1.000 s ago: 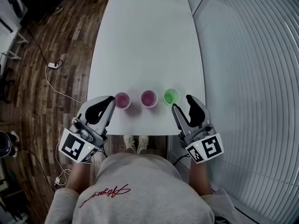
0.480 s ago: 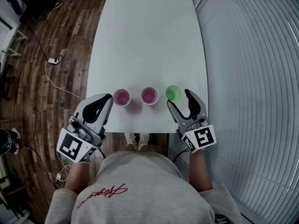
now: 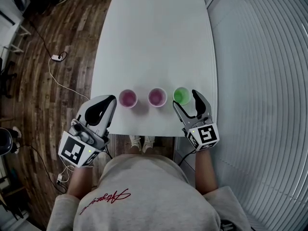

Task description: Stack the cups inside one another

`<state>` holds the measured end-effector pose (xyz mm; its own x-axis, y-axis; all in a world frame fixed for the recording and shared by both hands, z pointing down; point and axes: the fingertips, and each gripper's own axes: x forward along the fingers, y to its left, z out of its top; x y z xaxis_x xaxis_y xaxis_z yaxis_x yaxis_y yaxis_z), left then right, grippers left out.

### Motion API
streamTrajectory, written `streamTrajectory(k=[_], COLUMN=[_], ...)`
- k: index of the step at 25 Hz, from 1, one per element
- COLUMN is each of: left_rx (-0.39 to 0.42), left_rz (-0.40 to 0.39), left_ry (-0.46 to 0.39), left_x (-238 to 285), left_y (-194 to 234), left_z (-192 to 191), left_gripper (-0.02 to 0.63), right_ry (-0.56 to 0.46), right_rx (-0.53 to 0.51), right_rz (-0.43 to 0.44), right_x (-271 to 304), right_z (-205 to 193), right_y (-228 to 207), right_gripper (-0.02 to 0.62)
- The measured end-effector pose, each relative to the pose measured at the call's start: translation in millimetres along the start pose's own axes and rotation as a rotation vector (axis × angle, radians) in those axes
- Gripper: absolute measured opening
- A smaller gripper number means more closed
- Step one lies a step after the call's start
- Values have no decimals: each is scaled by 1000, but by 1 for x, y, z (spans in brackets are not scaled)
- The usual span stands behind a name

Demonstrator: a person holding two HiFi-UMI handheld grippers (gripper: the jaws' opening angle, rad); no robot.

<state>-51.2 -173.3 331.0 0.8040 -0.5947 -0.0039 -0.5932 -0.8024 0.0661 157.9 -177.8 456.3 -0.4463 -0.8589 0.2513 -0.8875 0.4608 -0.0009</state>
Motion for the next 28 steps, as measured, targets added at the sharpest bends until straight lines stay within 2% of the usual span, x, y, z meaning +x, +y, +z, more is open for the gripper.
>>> streamTrajectory(k=[8, 28], left_rx=[9, 0], left_rz=[29, 63], left_ry=[4, 13], left_x=[-3, -25], left_y=[1, 5], left_z=[0, -5], left_gripper=[-5, -5], right_ry=[56, 86], right_rx=[-25, -23], right_rz=[-9, -27], right_x=[7, 10], right_z=[-26, -33], right_y=[-6, -2], right_gripper=[334, 330])
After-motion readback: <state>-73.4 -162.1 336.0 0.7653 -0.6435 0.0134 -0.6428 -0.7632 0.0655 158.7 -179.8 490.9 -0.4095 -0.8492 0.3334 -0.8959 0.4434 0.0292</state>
